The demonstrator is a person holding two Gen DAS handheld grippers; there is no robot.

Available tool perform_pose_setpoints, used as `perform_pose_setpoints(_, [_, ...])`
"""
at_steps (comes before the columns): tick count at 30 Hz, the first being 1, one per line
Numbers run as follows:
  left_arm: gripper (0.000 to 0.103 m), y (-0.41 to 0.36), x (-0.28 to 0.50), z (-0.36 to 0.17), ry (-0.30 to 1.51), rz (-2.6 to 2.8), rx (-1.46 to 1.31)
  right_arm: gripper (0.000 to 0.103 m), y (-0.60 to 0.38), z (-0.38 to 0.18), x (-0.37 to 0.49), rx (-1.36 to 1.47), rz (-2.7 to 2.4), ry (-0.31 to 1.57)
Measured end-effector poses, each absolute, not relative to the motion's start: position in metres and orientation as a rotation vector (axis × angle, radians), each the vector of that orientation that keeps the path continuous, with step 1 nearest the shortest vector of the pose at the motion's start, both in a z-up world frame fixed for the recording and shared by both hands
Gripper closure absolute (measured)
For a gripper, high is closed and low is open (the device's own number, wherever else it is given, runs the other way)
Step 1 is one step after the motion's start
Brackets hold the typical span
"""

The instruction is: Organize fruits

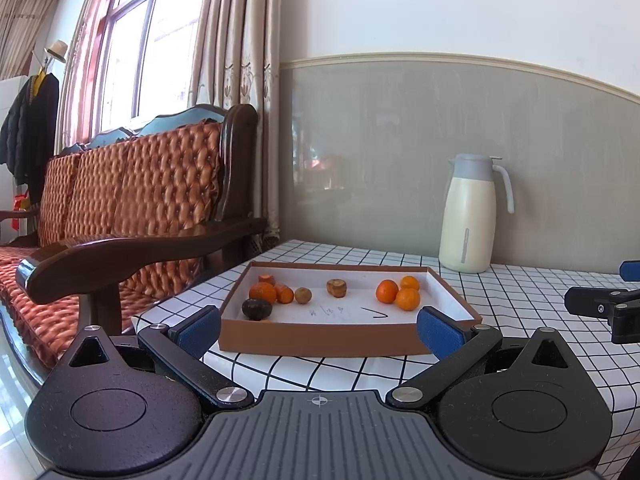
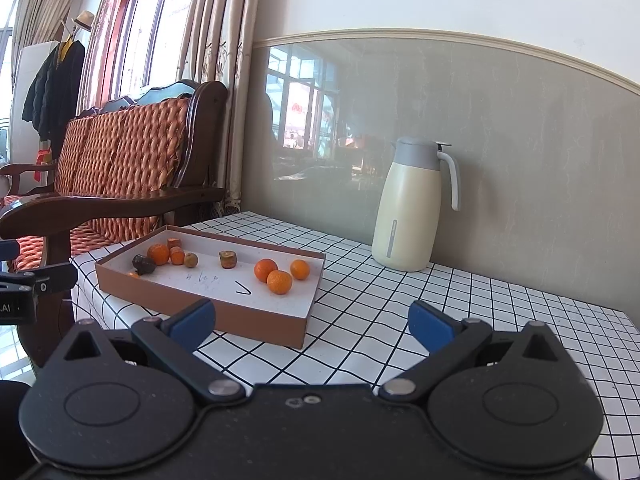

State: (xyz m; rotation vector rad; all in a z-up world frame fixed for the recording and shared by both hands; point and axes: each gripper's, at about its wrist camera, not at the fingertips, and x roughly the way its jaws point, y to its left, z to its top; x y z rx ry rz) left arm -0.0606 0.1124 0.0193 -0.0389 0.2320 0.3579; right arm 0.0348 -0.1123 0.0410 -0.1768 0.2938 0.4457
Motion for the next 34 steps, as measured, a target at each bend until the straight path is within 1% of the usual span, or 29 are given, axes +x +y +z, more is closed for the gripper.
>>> perform_pose_setpoints(20, [0.0, 0.1117, -0.0621, 0.0186, 0.223, 0.366, -0.032, 0.006, -0.1124, 0.0409, 0.0337, -0.177, 0.447, 0.291])
perform_pose_setpoints(34, [0.0, 0.1111, -0.0692, 0.0184, 0.183, 0.355, -0.038, 0.006, -0.1126, 0.0408, 0.0332, -0.178, 0.447, 0.29])
